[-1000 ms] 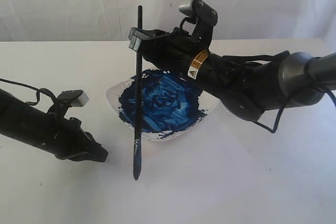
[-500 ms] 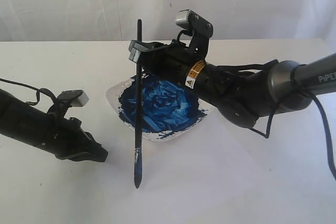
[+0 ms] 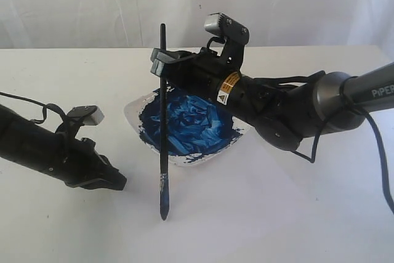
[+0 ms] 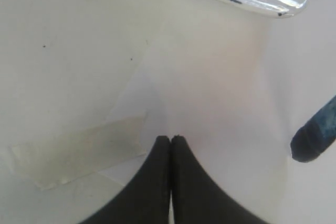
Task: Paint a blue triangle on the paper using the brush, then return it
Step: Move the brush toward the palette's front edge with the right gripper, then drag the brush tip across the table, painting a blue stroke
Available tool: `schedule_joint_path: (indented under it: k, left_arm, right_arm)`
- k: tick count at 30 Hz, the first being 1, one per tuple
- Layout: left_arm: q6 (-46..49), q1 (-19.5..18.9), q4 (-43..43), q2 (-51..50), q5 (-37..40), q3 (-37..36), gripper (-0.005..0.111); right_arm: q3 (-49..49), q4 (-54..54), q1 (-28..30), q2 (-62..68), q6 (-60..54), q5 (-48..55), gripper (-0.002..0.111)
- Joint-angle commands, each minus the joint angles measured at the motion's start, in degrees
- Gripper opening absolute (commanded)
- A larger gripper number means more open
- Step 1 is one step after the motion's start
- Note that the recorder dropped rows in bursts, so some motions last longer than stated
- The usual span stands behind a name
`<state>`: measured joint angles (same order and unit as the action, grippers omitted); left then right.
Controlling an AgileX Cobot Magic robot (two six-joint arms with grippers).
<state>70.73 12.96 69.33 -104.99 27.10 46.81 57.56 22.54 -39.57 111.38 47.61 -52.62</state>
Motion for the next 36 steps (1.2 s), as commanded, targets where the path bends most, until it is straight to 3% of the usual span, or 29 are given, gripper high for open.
schedule_joint_path:
  k: [1, 17, 29, 36]
  left_arm:
    - [0.1, 0.3, 0.3, 0.2, 1.0, -0.3, 0.0]
    - [0.1, 0.3, 0.3, 0.2, 1.0, -0.3, 0.0]
    - [0.1, 0.3, 0.1, 0.2, 1.0, -0.3, 0.0]
    - [0.1, 0.3, 0.0, 0.2, 1.0, -0.3, 0.0]
  right_arm:
    - [-0.3, 0.2, -0.1, 0.1, -1.2, -0.2, 0.0]
    - [-0.3, -0.4, -0.1, 0.1, -7.6, 2.3, 0.0]
    - [-0.3, -7.8, 0.2, 0.1, -19.5, 3.8, 0.0]
    - [-0.3, -7.9, 3.1, 0.1, -22.2, 4.1, 0.0]
